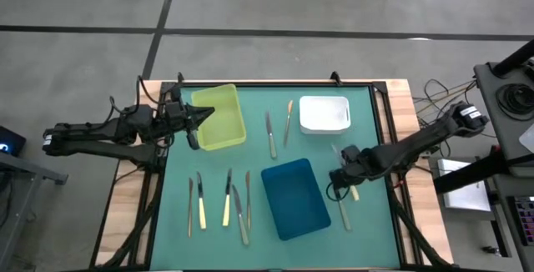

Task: Sort silverware by color (type)
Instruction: Put the right yellow knife into the blue bin

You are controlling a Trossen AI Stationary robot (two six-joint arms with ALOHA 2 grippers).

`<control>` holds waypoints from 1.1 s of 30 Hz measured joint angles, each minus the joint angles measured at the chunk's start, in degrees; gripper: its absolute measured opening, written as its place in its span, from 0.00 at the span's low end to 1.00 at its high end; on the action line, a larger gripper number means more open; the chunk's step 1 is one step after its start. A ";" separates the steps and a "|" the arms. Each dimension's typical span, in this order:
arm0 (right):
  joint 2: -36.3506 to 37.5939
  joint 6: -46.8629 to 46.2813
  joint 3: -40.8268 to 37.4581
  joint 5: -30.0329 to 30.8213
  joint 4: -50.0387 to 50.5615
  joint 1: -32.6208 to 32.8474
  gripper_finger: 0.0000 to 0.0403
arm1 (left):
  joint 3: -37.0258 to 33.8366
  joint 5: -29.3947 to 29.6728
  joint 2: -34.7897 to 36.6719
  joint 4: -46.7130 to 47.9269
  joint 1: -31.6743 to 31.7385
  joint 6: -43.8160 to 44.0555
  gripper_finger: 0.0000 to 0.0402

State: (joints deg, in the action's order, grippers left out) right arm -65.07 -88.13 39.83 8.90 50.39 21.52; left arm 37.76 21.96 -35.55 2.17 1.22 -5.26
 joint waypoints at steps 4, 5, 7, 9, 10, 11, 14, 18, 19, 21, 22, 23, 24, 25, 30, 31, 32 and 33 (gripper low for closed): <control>1.53 2.29 4.59 5.58 1.20 0.09 0.05 | 0.00 -0.01 -0.10 0.00 -0.01 0.28 0.00; 1.64 3.01 6.07 6.76 1.21 0.05 0.05 | 0.00 -0.02 -0.27 0.00 -0.05 0.46 0.00; 1.84 4.35 9.06 9.10 2.18 0.02 0.05 | 0.00 -0.02 -0.82 0.00 -0.05 0.76 0.00; 1.63 6.08 12.22 10.37 2.44 -0.20 0.05 | -0.02 -0.04 -1.44 0.00 -0.03 0.87 0.00; 1.23 7.08 13.97 10.84 2.12 -0.25 0.05 | -0.02 -0.03 -1.82 -0.05 -0.03 0.87 0.00; 0.79 8.34 15.66 11.05 1.91 -0.45 0.05 | -0.02 -0.04 -2.17 -0.23 -0.03 0.87 0.00; -1.63 11.86 20.97 10.91 1.84 -1.29 0.05 | -0.07 -0.07 -2.99 -1.40 -0.03 -0.16 0.00; -6.27 16.12 28.06 8.92 1.75 -3.04 0.05 | -0.07 -0.07 -3.30 -2.88 0.01 -2.71 0.00; -7.59 16.71 29.77 7.79 1.74 -3.50 0.05 | -0.07 -0.07 -3.32 -3.13 0.01 -3.35 0.00; -10.21 17.03 32.80 5.47 1.66 -4.45 0.05 | -0.07 -0.07 -3.07 -3.14 0.01 -4.58 0.00; -11.60 16.85 34.20 4.15 1.68 -4.89 0.05 | -0.07 -0.05 -2.93 -3.23 0.01 -5.12 0.00; -12.92 16.15 35.52 2.81 1.62 -5.32 0.05 | -0.07 -0.04 -2.67 -3.27 0.01 -5.69 0.00; -14.19 15.33 36.76 1.33 1.59 -5.71 0.05 | -0.07 -0.04 -2.35 -3.26 0.01 -6.22 0.00; -15.60 14.11 37.91 -0.16 1.67 -6.12 0.05 | -0.07 -0.04 -1.99 -3.25 0.01 -6.68 0.00; -22.11 7.66 42.73 -7.97 1.60 -7.40 0.05 | -0.07 -0.02 -0.50 -1.53 0.01 -6.44 0.00; -23.45 6.13 43.53 -9.38 1.60 -7.49 0.05 | -0.08 -0.02 -0.46 -1.00 -0.01 -6.35 0.00; -24.84 4.67 44.30 -10.88 1.64 -7.55 0.05 | -0.08 -0.02 -0.48 -0.64 0.01 -6.20 0.00; -26.17 3.41 45.02 -12.26 1.62 -7.56 0.05 | -0.11 -0.03 -0.48 -0.63 0.01 -5.96 0.00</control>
State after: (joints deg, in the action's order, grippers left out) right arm -91.24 -84.72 84.85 -3.36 52.01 13.96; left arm 37.64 21.93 -36.03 1.55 1.23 -11.21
